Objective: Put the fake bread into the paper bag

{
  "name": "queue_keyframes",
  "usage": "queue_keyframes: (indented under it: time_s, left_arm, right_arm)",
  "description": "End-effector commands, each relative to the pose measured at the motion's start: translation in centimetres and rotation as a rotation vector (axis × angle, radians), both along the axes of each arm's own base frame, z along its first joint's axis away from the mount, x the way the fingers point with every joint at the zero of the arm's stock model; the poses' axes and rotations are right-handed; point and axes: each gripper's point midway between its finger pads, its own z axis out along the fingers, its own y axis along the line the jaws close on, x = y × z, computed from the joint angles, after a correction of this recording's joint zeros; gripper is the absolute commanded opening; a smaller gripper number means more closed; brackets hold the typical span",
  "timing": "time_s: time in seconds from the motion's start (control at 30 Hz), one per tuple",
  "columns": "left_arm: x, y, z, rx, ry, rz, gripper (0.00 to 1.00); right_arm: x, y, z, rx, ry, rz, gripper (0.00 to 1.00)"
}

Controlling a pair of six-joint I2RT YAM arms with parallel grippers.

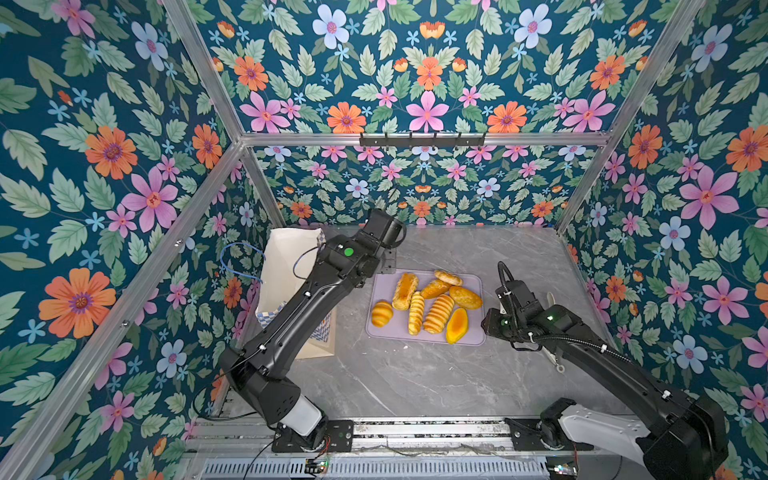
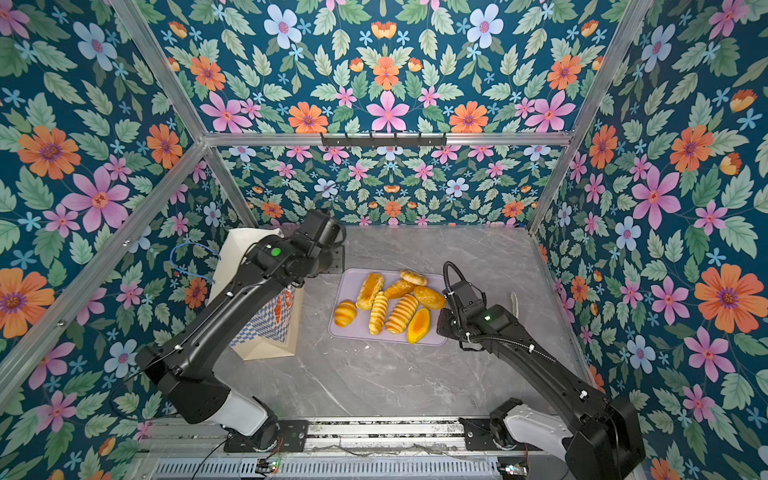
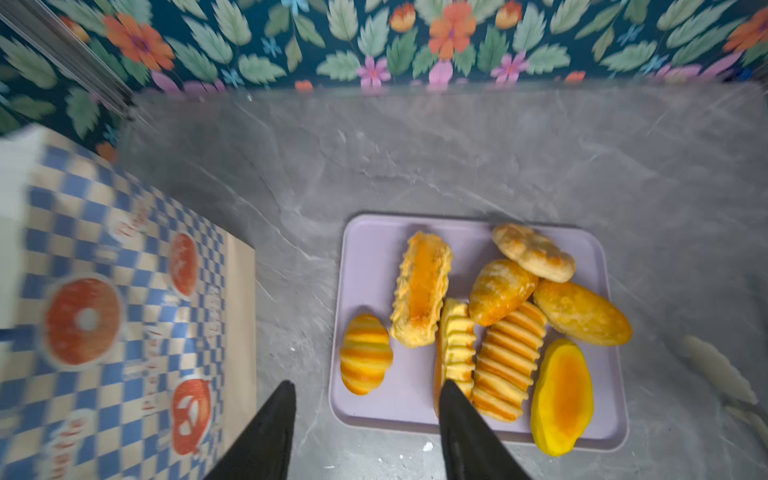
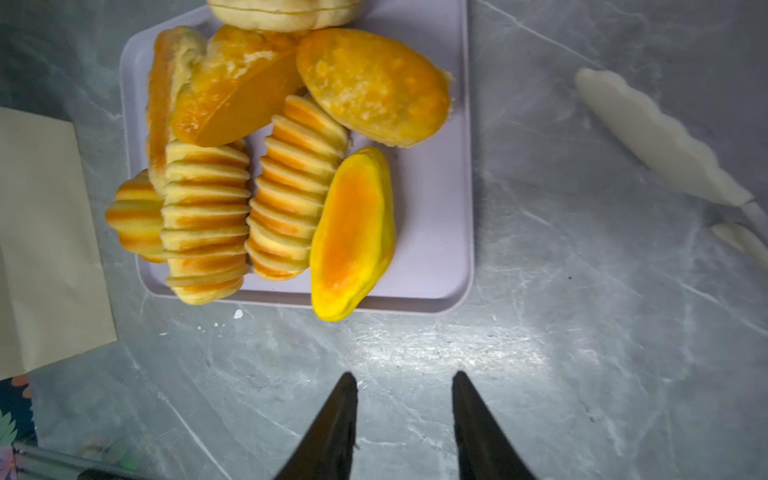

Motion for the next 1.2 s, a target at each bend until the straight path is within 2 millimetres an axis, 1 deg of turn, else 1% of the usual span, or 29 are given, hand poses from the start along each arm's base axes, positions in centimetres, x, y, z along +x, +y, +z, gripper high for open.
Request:
queue_keyframes:
  time_s: [0.0, 0.1, 0.17, 0.2, 0.33, 0.4, 0.5, 0.6, 0.73, 0.83, 0.93, 1.03, 1.17]
  left_arm:
    - [2.2, -1.8, -3.3, -0.136, 0.026, -0.018, 0.56]
    - [2.8, -0.7, -8.1, -0.135, 0.11, 0.003, 0.55]
    - [3.0, 0.0, -10.4, -0.135, 0.152, 0.013, 0.54]
    - [3.0, 0.3, -11.3, -0.124, 0.167, 0.019, 0.54]
    - [2.9, 1.5, -13.6, -0.112, 0.19, 0.043, 0.56]
    - [2.9, 2.6, -15.0, -0.112, 0.198, 0.071, 0.56]
    - [3.2, 4.6, -17.8, -0.123, 0.236, 0.115, 0.51]
    - [3.7, 5.6, -19.9, -0.113, 0.259, 0.134, 0.46]
    - [4.6, 5.7, -21.3, -0.103, 0.271, 0.138, 0.44]
    - [5.5, 5.7, -21.9, -0.102, 0.272, 0.145, 0.42]
    - [6.4, 6.1, -22.6, -0.098, 0.275, 0.161, 0.38]
    - [7.2, 6.4, -23.3, -0.102, 0.278, 0.168, 0.36]
    - [8.3, 6.2, -24.0, -0.108, 0.281, 0.16, 0.35]
  right_arm:
    - [-0.7, -0.6, -1.2, 0.023, 0.046, -0.024, 0.37]
    - [-0.9, -0.7, -2.4, 0.016, 0.068, -0.025, 0.37]
    - [-1.0, -0.6, -3.4, 0.013, 0.091, -0.026, 0.36]
    - [-1.1, -0.5, -4.0, 0.015, 0.102, -0.026, 0.36]
    - [-1.3, -0.2, -6.1, 0.023, 0.144, -0.029, 0.33]
    - [-1.4, 0.2, -7.1, 0.039, 0.167, -0.023, 0.31]
    - [-1.4, 0.2, -8.1, 0.035, 0.187, -0.031, 0.29]
    - [-1.0, 0.1, -8.7, 0.019, 0.189, -0.039, 0.29]
    - [-0.5, 0.1, -9.1, 0.007, 0.192, -0.047, 0.29]
    - [-0.2, 0.3, -9.4, 0.006, 0.195, -0.052, 0.29]
    - [0.1, 0.3, -9.8, 0.002, 0.2, -0.059, 0.28]
    - [0.4, 0.2, -10.0, -0.008, 0.197, -0.069, 0.28]
    - [0.7, 0.1, -10.4, -0.021, 0.2, -0.078, 0.27]
